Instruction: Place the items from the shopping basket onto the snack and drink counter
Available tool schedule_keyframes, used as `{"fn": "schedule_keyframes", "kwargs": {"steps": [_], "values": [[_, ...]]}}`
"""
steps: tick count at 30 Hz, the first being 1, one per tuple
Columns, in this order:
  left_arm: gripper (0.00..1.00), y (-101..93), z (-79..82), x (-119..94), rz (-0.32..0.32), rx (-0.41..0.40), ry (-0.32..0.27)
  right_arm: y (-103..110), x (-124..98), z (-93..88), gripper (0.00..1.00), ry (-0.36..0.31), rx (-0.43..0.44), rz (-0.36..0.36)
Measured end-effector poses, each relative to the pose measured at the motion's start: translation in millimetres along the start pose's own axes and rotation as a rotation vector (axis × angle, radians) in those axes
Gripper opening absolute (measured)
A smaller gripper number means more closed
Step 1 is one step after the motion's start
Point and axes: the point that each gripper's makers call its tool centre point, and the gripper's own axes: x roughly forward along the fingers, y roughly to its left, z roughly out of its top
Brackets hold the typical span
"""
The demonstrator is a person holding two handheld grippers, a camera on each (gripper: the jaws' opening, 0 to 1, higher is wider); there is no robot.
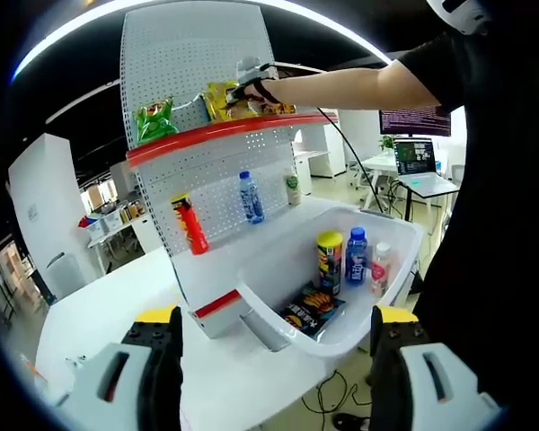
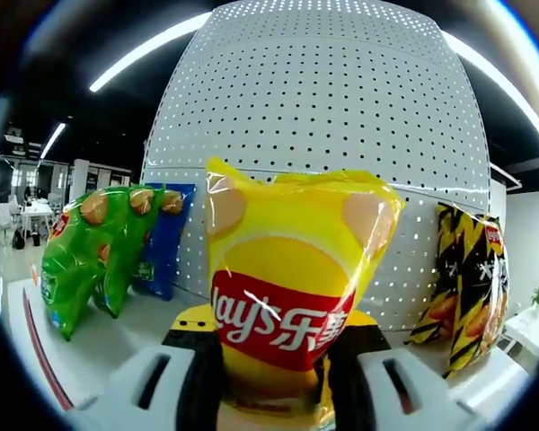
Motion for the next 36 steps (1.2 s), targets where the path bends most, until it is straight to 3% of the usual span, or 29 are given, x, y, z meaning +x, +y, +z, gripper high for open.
{"fn": "schedule_keyframes", "kwargs": {"steps": [2,5,10,13,16,21,24,29,36], "values": [[0.86,-0.4,0.8,0,-0.002,0.003,0.001,-1,3,-0.2,0.47,0.001,-0.006,0.002],[0.87,-1.4,14.7,-2,0.001,0.004,-0.039,-4,4,-4.5,0.53,0.017,0.01,-0.002],[0.87,-0.2,19.4,0,-0.002,0.004,-0.054,-3,13,-6.2,0.6,0.025,-0.008,0.015],[0.87,1.0,15.8,0,0.001,0.005,-0.041,-1,22,-6.9,0.7,0.032,-0.01,0.04],[0.87,-0.4,8.8,1,0.008,0.037,0.003,-1,29,-8.7,0.7,0.033,-0.04,0.056],[0.87,-1.7,10.7,2,0.001,0.031,-0.007,-4,37,-5.9,0.74,0.029,-0.035,0.058],[0.87,-0.4,11.6,2,0.005,0.028,-0.008,-1,34,-5.4,0.83,0.025,-0.03,0.066],[0.87,1.3,11.5,1,0.011,0.02,-0.014,-5,34,-8.4,0.91,0.026,-0.044,0.055],[0.87,0.7,8.2,1,0.012,0.013,-0.01,-8,18,-3.4,0.97,0.007,0.023,0.043]]}}
